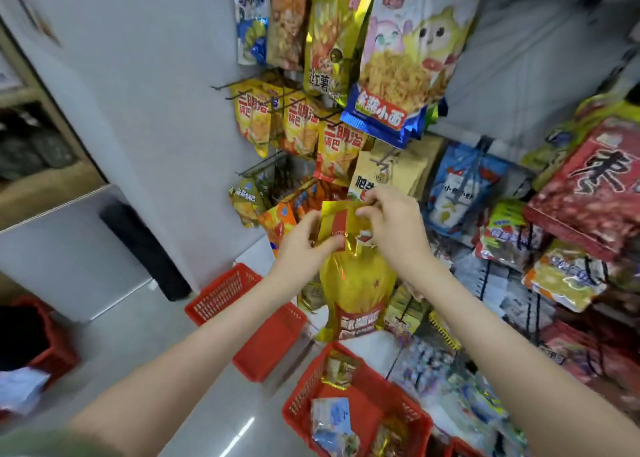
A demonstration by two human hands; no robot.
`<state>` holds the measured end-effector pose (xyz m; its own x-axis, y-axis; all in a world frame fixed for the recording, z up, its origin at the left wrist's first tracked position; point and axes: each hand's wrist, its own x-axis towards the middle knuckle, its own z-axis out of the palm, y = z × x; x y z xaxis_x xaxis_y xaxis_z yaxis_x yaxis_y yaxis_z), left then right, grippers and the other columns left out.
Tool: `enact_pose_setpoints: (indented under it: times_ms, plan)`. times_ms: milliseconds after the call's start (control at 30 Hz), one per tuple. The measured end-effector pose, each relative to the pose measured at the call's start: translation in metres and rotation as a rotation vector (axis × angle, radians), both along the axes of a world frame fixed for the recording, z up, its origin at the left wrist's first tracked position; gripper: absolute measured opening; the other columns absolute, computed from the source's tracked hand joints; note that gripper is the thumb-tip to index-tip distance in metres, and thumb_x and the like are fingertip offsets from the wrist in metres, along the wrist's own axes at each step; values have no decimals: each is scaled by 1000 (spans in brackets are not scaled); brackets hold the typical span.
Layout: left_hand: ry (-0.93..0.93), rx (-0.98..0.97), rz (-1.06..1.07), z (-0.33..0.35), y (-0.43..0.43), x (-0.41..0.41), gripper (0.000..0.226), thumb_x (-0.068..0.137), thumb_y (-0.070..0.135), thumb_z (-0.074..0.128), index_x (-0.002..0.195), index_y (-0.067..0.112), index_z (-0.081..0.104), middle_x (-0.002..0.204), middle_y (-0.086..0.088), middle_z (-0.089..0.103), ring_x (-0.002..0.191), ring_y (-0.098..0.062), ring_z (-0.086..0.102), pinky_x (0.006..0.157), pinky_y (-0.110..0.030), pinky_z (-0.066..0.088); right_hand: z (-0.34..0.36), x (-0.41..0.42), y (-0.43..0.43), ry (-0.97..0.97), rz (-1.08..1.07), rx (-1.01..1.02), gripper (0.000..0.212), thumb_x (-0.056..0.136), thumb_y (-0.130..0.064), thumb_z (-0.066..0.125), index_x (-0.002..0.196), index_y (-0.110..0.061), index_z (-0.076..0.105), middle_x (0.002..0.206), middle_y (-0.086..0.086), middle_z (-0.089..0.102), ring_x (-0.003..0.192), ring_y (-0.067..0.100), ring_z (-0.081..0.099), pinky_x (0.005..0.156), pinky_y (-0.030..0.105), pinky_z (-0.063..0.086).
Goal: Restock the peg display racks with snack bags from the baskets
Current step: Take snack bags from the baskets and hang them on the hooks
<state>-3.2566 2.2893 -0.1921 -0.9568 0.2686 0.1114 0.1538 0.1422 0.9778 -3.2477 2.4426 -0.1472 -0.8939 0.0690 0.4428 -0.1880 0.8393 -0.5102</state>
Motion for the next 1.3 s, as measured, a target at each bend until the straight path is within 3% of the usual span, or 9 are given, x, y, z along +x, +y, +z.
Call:
enact_pose_setpoints:
  times_ms: [133,233,467,600,800,933,1000,1133,1300]
  plan:
    - [85,71,185,27,-1,-26,10,80,26,70,88,32,68,90,7,73,90,-17,68,85,-50,53,43,-8,12,-66,200,-13,13,90,-11,61,103,-9,62,77,-8,47,83,14,46,71,15,34]
    - [147,86,233,48,2,-39,15,72,38,68,87,32,67,89,1,73,91,-28,68,85,-54,51,62,-18,25,-37,298,6,29,89,-11,64,118,-11,62,82,-2,56,82,14,50,73,20,36]
    - [276,170,238,117,14,-72,11,83,42,63,90,39,70,96,6,74,96,-21,68,90,-54,51,119,-60,38,382,214,198,12,86,-18,67,85,-5,68,83,-4,39,87,15,36,78,31,23]
    - [347,184,208,165,21,-111,30,76,60,61,93,38,71,95,6,74,96,-22,68,90,-55,50,168,-86,44,473,180,315,17,92,-26,57,85,-13,64,81,-8,50,85,17,48,73,26,14]
    - [612,150,111,259,37,-179,28,86,53,55,91,30,72,93,3,74,93,-22,68,88,-53,51,256,-121,53,690,67,343,18,91,-24,60,90,-8,67,69,-5,59,77,23,55,88,29,26]
    - [863,111,126,339,45,-217,67,87,59,47,85,-6,61,71,-12,60,65,-19,53,65,-40,44,328,-143,53,910,-125,455,21,90,-32,59,88,-13,65,77,-3,64,75,11,48,87,29,20]
    - [960,104,129,372,46,-235,62,94,48,48,78,-12,54,65,-10,48,60,-14,41,58,-35,31,360,-150,54,880,-175,463,17,91,-31,60,94,-16,66,85,-6,62,91,13,55,94,31,20]
    - [1046,183,62,417,49,-261,61,91,50,47,75,-7,56,70,-23,59,61,-22,51,63,-43,42,403,-160,56,803,-222,370,11,90,-34,62,100,-32,67,86,-13,56,105,13,49,96,34,23]
    - [1062,12,124,455,61,-280,56,99,41,45,53,15,27,49,0,28,45,-11,30,44,-28,19,426,-182,56,735,-278,95,10,89,-38,62,79,-33,62,79,-19,57,104,7,40,95,37,19]
